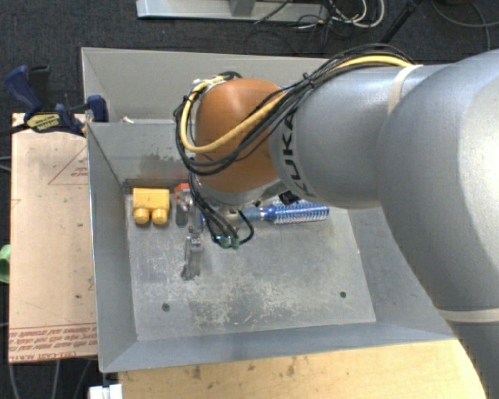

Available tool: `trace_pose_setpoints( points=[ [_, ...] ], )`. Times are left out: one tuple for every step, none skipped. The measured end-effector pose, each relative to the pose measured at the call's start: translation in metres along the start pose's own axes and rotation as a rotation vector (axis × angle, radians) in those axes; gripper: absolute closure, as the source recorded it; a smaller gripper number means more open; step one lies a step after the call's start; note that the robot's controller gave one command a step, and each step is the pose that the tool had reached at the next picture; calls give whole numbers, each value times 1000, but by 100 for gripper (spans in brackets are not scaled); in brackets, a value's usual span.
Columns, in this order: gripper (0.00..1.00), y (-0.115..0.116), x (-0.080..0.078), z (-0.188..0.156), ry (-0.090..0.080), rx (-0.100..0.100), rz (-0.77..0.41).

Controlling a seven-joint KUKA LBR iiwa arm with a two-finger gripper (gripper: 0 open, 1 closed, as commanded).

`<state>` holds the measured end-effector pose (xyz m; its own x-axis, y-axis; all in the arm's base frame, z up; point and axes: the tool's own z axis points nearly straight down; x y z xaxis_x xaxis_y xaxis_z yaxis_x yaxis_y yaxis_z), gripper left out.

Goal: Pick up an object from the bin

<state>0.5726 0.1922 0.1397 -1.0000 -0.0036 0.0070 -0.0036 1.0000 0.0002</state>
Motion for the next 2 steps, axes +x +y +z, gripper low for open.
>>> trace_pose_setpoints(
  points=[
    [0, -77, 21, 7, -4, 3, 129],
    [0, -42, -80, -8, -16, -4, 106]
  ],
)
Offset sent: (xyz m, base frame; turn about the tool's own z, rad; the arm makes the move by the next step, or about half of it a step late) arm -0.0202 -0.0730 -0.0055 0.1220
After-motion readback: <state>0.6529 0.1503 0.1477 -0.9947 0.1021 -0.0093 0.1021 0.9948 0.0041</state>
